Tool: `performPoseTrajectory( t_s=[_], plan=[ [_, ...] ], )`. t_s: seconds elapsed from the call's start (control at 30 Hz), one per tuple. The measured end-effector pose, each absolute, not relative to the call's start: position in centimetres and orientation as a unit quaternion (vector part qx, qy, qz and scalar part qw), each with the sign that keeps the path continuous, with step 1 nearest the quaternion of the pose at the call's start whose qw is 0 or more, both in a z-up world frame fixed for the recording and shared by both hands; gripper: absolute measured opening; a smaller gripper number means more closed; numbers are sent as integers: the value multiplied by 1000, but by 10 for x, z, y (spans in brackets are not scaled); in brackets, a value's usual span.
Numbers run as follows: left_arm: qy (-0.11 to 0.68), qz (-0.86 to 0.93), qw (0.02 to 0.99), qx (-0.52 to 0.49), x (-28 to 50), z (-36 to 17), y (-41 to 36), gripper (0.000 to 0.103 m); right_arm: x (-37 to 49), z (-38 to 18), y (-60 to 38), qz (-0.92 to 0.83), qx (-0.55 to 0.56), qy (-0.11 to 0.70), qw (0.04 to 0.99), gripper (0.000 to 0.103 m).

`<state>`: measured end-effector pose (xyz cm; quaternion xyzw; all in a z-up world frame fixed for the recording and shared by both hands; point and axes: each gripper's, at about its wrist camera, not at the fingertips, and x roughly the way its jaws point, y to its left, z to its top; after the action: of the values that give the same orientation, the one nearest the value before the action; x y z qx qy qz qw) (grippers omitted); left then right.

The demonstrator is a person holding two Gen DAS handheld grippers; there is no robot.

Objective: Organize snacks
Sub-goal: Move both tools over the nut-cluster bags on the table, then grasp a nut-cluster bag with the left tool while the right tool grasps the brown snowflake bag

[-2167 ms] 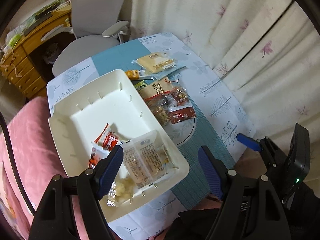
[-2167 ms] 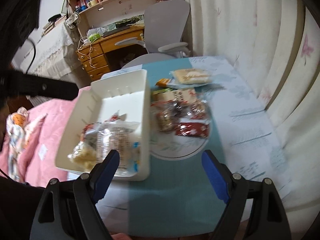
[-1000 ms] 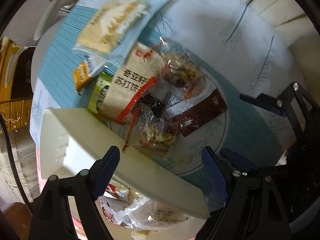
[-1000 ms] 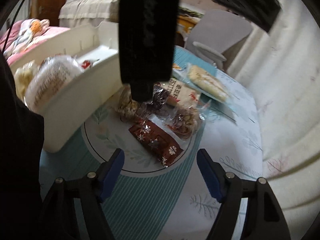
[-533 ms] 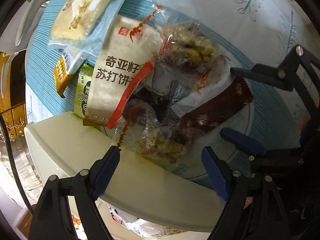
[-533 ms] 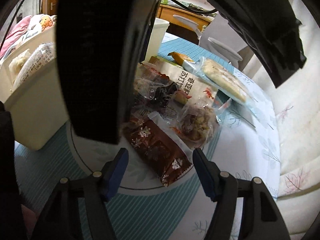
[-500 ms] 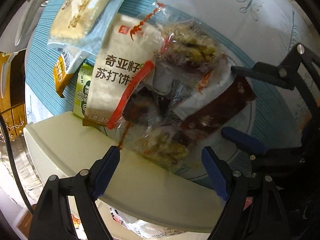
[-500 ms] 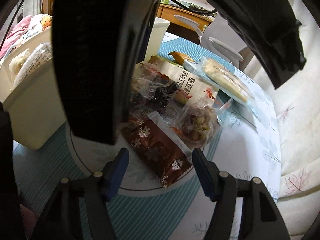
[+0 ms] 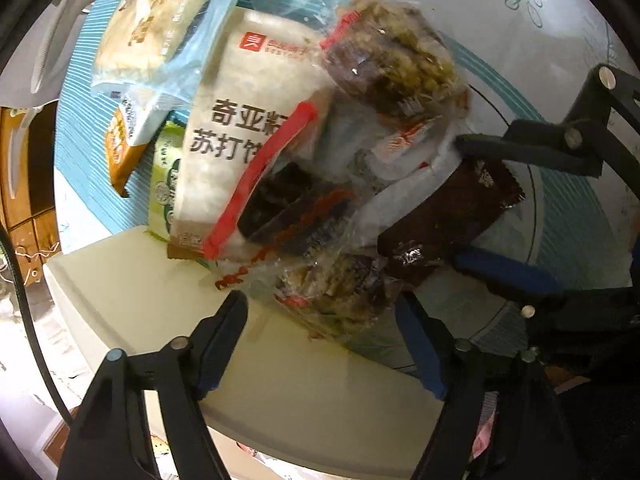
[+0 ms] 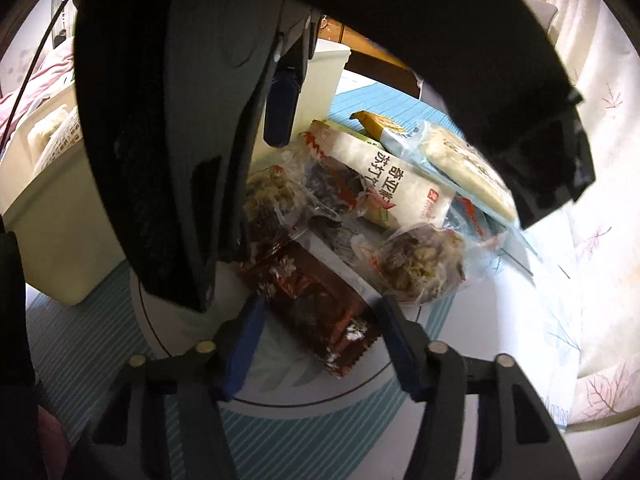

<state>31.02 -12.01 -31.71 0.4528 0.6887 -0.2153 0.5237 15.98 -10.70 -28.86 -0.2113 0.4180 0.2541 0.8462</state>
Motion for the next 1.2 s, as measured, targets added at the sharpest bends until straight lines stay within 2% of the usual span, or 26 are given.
performPoseTrajectory(
  t_s=[0.07, 0.17, 0.3, 0.33, 0.37, 0.43, 0.47, 0.5, 0.7, 1.2],
  plan=[
    [689, -215, 525, 452, 310, -317, -120, 70, 161, -288, -107, 253, -210, 422, 845, 42],
    [687, -216, 527, 452, 307, -317, -120, 66, 166, -286, -109, 252, -209, 425, 844, 38],
    [692, -218, 523, 447, 293, -317, -119, 46, 165, -284, -110, 244, -210, 429, 844, 30],
    [696, -213, 522, 444, 292, -319, -117, 45, 164, -283, -110, 243, -206, 432, 844, 28],
    [696, -212, 524, 444, 289, -320, -115, 37, 161, -281, -111, 242, -204, 434, 844, 23],
    [702, -207, 525, 435, 287, -323, -110, 28, 159, -280, -113, 232, -203, 440, 843, 20],
    [709, -208, 526, 422, 288, -322, -109, 12, 158, -279, -115, 231, -200, 442, 843, 16],
    [715, -201, 528, 412, 289, -323, -106, 7, 157, -278, -115, 227, -196, 445, 844, 13],
    [718, -201, 558, 364, 298, -306, -96, 4, 152, -272, -116, 204, -181, 461, 845, 3],
    [691, -237, 642, 233, 303, -217, -60, 3, 122, -235, -127, 152, -45, 491, 857, 1]
  ],
)
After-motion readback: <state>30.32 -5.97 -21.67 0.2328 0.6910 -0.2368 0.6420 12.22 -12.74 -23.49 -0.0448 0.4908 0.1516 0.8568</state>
